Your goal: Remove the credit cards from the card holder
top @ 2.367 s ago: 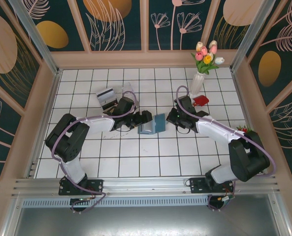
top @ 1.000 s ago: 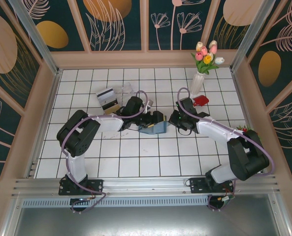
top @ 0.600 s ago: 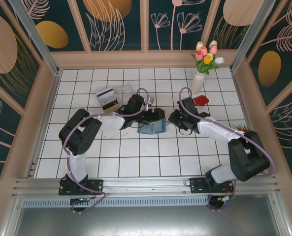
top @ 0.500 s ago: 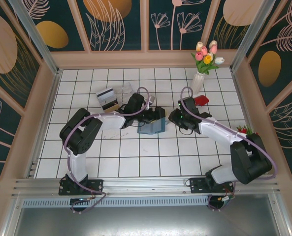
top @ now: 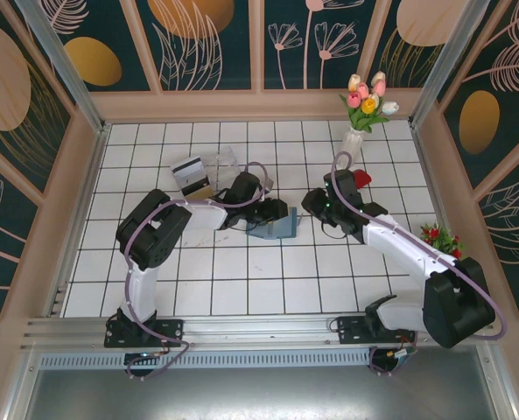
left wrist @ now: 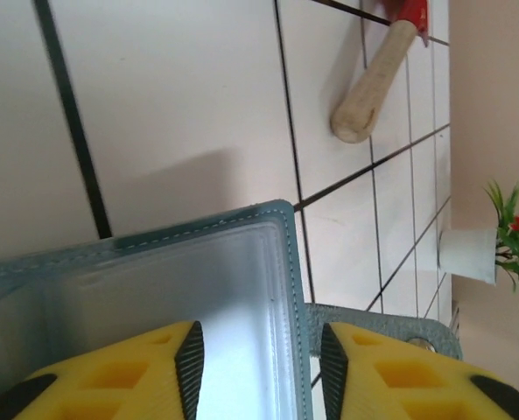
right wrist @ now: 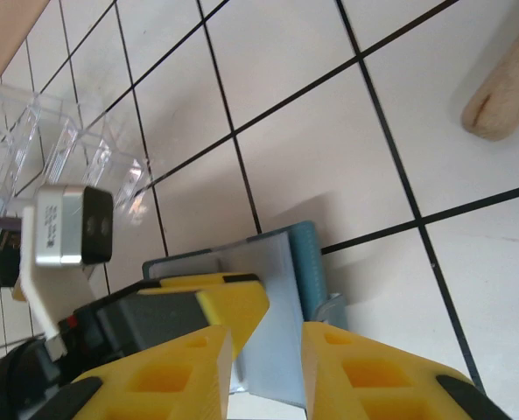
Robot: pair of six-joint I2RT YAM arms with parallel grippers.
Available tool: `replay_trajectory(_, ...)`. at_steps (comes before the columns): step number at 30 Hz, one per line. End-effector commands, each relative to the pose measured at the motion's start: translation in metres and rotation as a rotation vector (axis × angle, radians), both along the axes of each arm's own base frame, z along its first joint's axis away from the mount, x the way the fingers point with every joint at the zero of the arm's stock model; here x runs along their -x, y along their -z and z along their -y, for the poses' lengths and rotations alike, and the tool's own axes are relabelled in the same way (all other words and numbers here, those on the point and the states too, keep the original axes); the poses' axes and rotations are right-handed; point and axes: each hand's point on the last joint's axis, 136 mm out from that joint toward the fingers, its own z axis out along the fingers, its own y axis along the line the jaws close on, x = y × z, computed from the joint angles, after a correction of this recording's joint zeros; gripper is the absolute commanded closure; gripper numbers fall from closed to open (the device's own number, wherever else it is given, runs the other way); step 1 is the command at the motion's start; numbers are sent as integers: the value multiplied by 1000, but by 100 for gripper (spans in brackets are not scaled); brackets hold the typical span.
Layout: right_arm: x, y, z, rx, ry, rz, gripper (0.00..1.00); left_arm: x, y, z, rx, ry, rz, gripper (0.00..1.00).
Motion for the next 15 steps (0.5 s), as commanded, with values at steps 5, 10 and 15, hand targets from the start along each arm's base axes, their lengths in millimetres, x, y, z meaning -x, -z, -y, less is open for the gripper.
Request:
replay_trajectory(5,8,23,-28,-41,-55,-57,85,7,39,-15,-113,-24,-52,73)
replay_trajectory(10,15,50,-42,-21,-72,-133,92,9,42,-17,-123,-27,-62,80)
replay_trajectory(15,18,75,-49,-16,-93,-192,100,5,30,-12,-116,-12,-46,90)
